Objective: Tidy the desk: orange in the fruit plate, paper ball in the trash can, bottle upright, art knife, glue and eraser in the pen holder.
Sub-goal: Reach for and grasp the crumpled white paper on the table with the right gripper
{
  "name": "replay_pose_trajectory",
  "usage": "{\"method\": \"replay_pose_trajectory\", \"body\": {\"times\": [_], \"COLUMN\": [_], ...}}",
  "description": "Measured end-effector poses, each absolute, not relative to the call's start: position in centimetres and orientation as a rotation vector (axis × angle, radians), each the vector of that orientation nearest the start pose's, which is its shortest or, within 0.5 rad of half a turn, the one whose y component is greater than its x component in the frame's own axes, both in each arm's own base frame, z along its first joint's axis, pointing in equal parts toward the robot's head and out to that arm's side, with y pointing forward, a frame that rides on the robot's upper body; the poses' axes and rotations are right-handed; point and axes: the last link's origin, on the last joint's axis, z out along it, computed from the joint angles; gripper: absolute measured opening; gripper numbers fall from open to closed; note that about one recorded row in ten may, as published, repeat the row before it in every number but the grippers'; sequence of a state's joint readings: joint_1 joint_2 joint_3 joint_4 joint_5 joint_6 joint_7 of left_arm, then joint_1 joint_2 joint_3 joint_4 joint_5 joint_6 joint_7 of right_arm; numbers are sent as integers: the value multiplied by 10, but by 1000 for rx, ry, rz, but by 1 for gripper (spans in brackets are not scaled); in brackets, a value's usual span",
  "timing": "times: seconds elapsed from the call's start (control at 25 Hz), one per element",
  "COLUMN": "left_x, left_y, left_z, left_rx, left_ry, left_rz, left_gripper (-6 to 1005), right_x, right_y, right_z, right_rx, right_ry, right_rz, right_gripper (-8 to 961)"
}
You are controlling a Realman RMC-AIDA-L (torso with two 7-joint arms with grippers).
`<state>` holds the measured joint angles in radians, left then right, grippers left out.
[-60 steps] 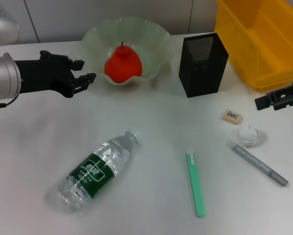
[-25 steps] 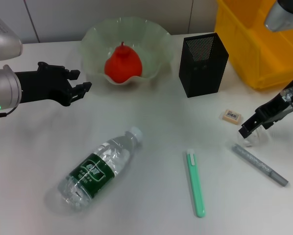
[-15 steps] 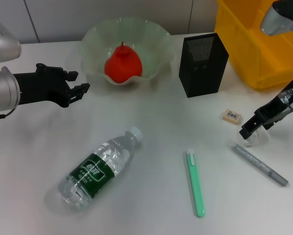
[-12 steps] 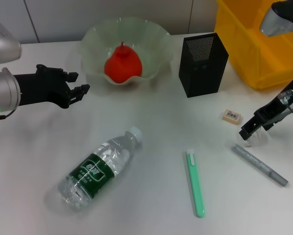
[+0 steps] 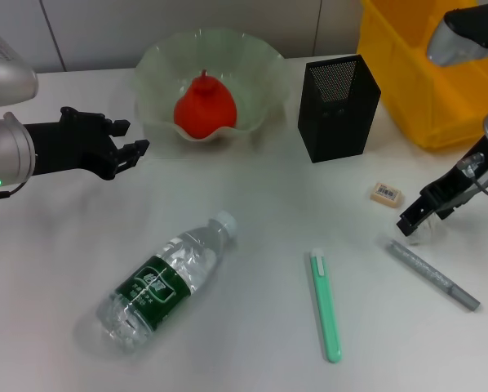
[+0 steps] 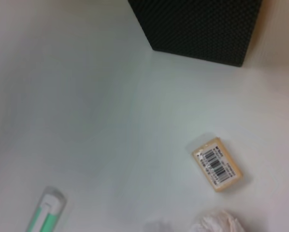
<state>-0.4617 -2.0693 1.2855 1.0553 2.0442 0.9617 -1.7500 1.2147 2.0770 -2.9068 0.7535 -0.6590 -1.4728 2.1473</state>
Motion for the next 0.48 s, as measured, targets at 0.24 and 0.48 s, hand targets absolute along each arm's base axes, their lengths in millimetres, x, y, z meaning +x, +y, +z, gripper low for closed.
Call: {"method": "replay_pose_trajectory", "body": {"times": [0.24, 0.48], "left_x": [-227, -229], "left_y": [390, 389], "left_z": [-5, -6], "left_rx": [-2511, -2510], "left_ry": [-425, -430], "left_rz": [-141, -137], "left_gripper": [391, 391], "right_x": [254, 254], "right_y": [395, 396], "right_z": [40, 39], "right_rx": [-2315, -2315], "right_ry": [1458, 1452], "right_rz": [-626, -633], "right_gripper": [733, 732]}}
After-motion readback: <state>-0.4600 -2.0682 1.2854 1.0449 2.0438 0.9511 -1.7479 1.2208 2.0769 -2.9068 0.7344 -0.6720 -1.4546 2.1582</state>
